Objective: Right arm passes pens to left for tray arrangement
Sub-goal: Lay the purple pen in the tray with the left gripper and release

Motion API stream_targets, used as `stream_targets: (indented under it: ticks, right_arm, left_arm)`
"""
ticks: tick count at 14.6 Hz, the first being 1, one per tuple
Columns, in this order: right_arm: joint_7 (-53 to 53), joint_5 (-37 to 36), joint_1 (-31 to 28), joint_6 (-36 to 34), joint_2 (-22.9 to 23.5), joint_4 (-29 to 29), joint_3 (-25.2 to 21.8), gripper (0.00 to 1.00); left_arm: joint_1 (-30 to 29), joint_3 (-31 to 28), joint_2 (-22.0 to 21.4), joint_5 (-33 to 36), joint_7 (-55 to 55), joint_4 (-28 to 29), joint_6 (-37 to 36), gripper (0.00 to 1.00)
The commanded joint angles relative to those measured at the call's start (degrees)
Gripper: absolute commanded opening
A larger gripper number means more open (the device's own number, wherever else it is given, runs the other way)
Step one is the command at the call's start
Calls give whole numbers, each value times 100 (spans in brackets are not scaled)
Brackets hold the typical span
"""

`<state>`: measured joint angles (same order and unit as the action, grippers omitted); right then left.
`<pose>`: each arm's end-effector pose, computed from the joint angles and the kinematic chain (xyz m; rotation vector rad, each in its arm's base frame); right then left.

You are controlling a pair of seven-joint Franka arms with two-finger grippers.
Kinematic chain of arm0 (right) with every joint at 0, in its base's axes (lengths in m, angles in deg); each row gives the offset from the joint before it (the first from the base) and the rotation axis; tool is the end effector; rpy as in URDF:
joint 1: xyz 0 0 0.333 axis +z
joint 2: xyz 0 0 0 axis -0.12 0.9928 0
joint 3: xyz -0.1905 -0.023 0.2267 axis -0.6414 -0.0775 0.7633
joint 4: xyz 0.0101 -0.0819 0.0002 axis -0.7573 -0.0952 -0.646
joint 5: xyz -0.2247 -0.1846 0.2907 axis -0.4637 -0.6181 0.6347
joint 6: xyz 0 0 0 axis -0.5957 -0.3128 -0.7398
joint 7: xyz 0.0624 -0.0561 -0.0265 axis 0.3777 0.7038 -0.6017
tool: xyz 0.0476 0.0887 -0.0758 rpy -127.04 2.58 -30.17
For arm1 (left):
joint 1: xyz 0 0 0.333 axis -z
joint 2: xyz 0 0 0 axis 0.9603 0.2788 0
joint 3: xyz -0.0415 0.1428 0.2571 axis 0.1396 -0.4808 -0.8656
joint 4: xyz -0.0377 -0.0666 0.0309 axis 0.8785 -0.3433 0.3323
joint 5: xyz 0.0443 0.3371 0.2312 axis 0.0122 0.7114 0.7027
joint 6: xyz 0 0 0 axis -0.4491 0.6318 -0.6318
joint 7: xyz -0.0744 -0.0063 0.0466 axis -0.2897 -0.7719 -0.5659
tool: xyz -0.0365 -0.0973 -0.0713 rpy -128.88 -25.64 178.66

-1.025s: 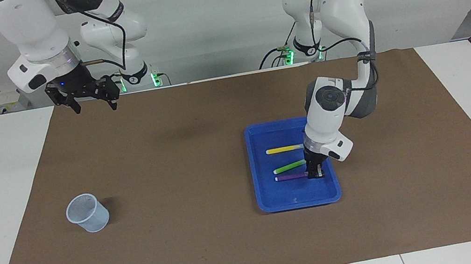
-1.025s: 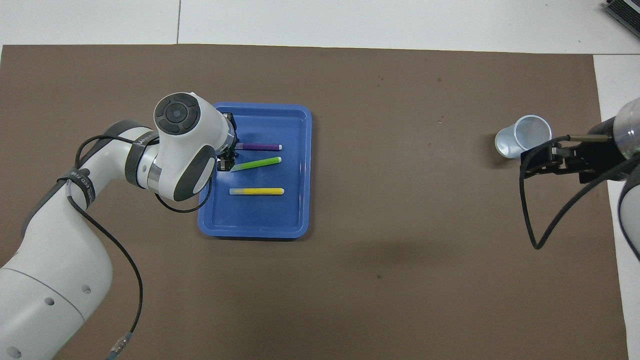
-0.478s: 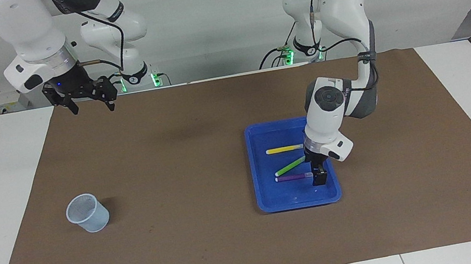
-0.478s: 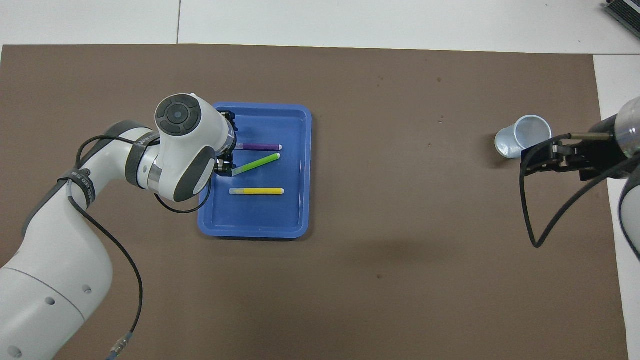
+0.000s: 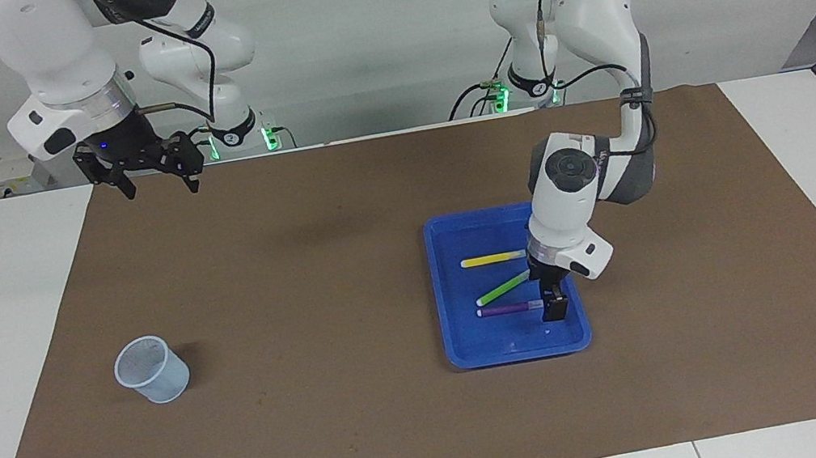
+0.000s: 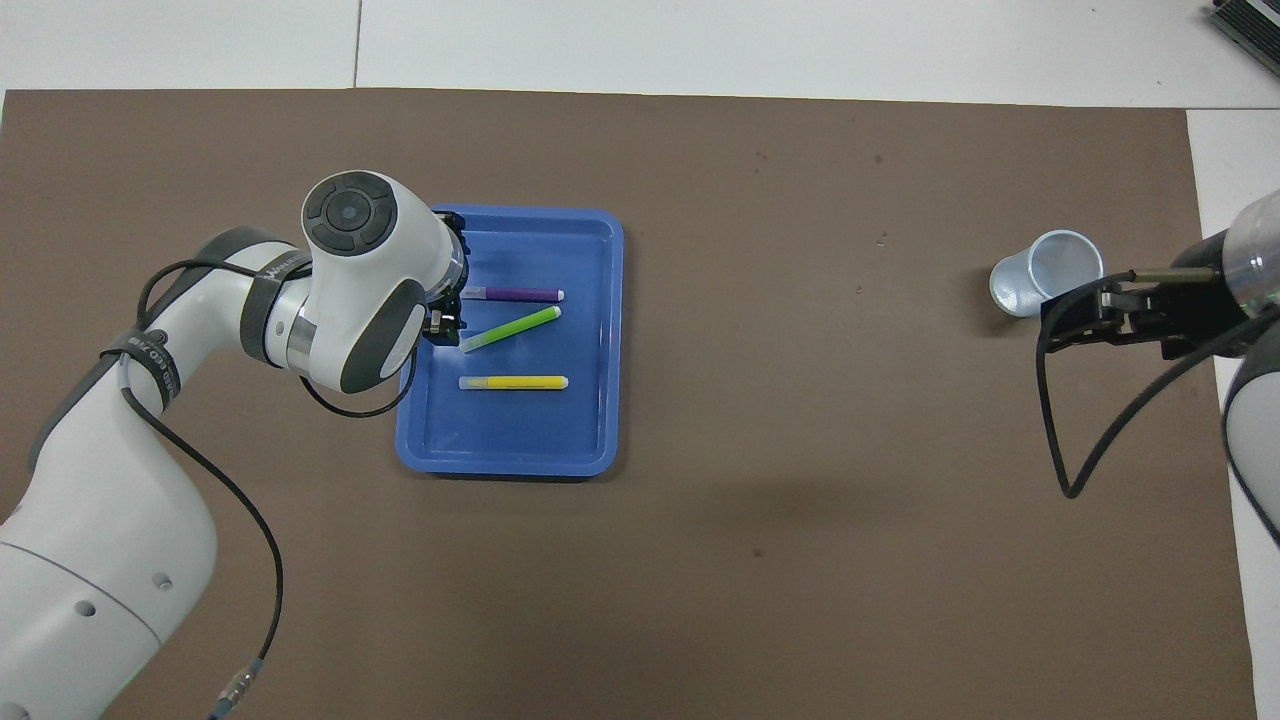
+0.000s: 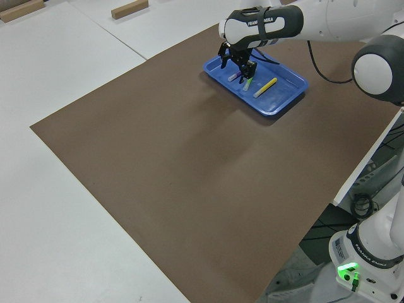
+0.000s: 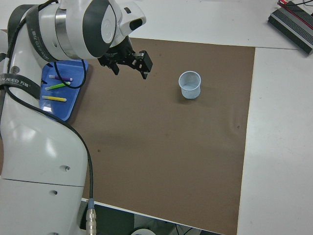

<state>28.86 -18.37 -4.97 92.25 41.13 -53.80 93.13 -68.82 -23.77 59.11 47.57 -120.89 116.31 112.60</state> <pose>0.5658 0.0476 0.5898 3.0977 -0.1295 -0.0891 0.6416 -0.2431 0.2707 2.2689 2.0561 0.0960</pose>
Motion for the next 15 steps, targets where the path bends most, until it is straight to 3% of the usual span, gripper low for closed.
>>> stream_targets:
  ticks: [1, 4, 10, 15]
  right_arm:
    - [-169, -119, -25, 40, 8, 44, 43, 100]
    - [-169, -163, -16, 40, 0, 53, 43, 100]
    - [-160, -84, -25, 32, -36, 35, 87, 100]
    - [-125, -67, -25, 23, -71, 35, 96, 100]
  left_arm:
    - [-33, 2, -85, 117, -63, -101, -207, 100]
    - [-42, 2, -234, 109, -46, -171, -382, 100]
    - [-209, 20, -954, 73, 165, -171, -953, 100]
    - [-209, 11, -1122, -102, 113, -14, -1104, 100]
